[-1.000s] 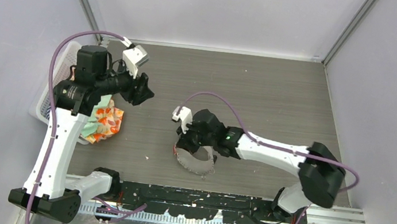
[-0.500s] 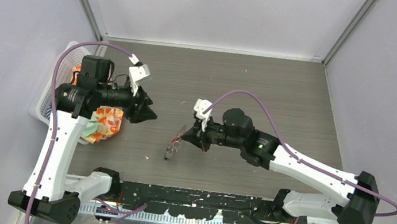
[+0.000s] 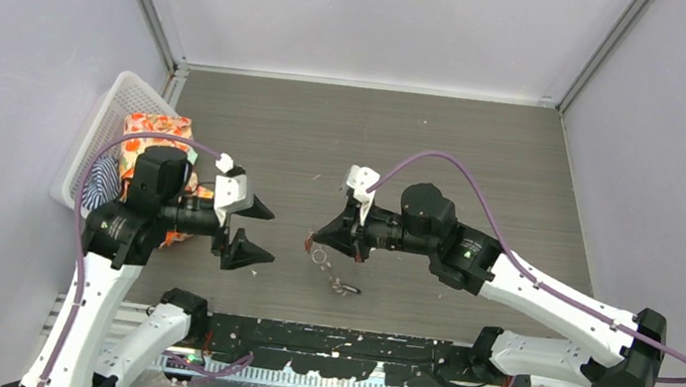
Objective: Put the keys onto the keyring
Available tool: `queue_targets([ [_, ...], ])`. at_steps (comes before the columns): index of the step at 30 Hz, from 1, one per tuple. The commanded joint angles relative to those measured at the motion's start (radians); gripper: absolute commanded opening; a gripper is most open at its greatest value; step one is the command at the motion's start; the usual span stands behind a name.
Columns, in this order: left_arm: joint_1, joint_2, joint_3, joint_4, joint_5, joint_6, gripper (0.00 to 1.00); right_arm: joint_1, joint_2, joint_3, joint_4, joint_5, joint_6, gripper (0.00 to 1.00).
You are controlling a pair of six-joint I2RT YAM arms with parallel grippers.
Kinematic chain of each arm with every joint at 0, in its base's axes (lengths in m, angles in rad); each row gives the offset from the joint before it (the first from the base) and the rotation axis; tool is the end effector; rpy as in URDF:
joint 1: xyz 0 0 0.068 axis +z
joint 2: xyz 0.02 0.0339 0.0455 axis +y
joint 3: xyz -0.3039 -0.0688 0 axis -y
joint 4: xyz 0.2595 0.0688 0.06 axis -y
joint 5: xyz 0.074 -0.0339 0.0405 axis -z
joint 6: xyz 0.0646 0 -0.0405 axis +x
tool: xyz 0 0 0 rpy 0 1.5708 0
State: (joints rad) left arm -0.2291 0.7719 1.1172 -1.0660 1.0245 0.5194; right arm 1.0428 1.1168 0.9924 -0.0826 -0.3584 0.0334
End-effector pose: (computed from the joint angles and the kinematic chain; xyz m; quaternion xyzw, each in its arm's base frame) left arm 0.0916 -0.0780 0.3988 0.4784 0.6652 -0.3898 0.4202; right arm 0.1231 0.2561 0.3863 -0.4677 0.6144 0.4367 0.4616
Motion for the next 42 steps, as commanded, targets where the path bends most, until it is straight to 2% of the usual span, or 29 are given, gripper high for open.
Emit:
queue_targets([
  [1,-0.055,-0.014,-0.023,0.125,0.034,-0.046,0.78,-0.005,-0.033,0.061,0.103,-0.051,0.055,0.01],
  [8,-0.146,-0.034,-0.099,0.294,-0.033,-0.197,0.81,-0.005,-0.014,0.084,0.15,-0.1,0.106,0.01],
  [11,-0.188,-0.037,-0.125,0.341,-0.081,-0.213,0.82,-0.007,-0.003,0.083,0.179,-0.113,0.134,0.01],
  [15,-0.231,-0.051,-0.15,0.43,-0.148,-0.26,0.77,-0.008,0.013,0.075,0.221,-0.123,0.174,0.01],
  [22,-0.258,-0.035,-0.142,0.445,-0.122,-0.311,0.63,-0.012,0.027,0.071,0.252,-0.118,0.208,0.01],
  [30,-0.271,-0.024,-0.141,0.445,-0.177,-0.283,0.35,-0.014,0.041,0.067,0.265,-0.116,0.23,0.01],
  [32,-0.27,-0.022,-0.13,0.448,-0.207,-0.269,0.26,-0.014,0.042,0.066,0.257,-0.113,0.23,0.01],
  [34,-0.271,-0.029,-0.116,0.448,-0.264,-0.241,0.13,-0.018,0.041,0.063,0.251,-0.112,0.233,0.01],
  [37,-0.271,-0.052,-0.109,0.462,-0.36,-0.179,0.01,-0.022,0.038,0.056,0.245,-0.111,0.237,0.01],
  [42,-0.271,-0.094,-0.116,0.555,-0.404,-0.191,0.0,-0.028,0.046,0.055,0.245,-0.112,0.247,0.01],
])
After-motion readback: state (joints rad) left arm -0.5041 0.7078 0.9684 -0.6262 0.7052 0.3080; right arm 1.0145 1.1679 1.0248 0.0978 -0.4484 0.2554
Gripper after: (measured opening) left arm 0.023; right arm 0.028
